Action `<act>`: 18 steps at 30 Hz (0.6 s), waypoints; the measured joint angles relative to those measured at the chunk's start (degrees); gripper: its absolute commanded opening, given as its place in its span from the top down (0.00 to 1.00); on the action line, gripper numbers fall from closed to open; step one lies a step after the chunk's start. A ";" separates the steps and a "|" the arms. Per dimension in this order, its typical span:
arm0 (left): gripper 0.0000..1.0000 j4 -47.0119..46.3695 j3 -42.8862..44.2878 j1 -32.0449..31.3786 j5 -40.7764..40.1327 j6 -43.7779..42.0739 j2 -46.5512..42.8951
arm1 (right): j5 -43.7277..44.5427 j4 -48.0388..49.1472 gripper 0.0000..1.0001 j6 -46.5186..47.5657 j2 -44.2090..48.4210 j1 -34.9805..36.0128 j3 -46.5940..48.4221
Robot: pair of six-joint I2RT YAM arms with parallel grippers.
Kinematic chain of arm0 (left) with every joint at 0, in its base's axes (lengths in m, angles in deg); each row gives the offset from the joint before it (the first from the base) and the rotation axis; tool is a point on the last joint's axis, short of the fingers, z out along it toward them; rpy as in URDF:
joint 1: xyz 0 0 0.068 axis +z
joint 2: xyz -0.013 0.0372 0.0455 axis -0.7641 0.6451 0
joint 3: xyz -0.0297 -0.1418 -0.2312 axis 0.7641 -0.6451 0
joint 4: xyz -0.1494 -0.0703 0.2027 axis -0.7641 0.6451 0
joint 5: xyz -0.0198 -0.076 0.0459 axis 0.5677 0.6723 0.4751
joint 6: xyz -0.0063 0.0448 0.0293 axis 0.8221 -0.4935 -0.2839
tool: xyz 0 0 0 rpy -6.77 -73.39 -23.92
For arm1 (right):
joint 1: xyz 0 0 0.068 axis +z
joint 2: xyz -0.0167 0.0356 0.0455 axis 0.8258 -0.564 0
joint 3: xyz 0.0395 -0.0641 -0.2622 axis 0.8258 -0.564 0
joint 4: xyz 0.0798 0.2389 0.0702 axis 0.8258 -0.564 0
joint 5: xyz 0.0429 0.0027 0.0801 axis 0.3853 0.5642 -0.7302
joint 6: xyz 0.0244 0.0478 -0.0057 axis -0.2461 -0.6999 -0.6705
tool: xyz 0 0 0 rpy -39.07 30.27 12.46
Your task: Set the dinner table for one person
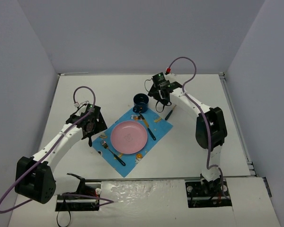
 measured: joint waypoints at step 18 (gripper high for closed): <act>0.22 1.64 0.00 0.70 0.55 -0.13 -4.06 | 5.56 -12.18 0.45 -6.57 3.03 1.51 -9.36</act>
